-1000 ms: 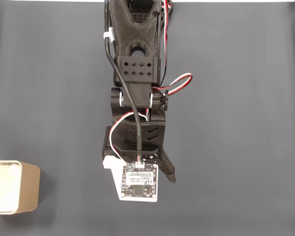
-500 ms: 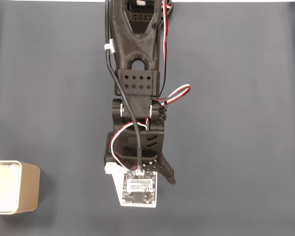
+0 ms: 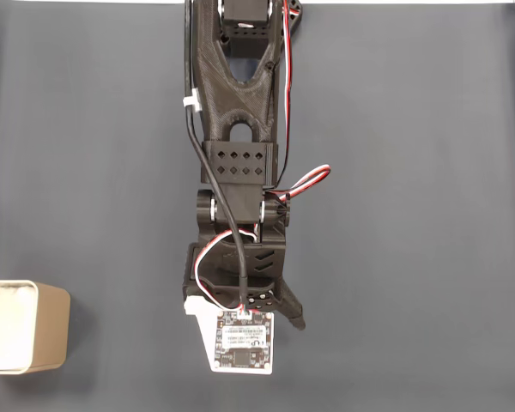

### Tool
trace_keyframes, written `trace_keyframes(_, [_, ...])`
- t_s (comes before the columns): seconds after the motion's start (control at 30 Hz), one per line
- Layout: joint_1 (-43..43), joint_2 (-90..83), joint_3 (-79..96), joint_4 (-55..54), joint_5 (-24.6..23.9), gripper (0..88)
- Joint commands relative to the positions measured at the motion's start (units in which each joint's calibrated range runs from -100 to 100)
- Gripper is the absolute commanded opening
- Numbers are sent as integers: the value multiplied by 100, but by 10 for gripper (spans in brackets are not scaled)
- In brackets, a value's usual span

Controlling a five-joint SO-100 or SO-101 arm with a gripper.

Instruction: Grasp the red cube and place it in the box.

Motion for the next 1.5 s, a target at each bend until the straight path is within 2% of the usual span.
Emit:
trace_keyframes(0.0, [66, -52, -317, -98, 20, 364])
trace_keyframes(1.47, [38, 303, -353, -286, 15, 350])
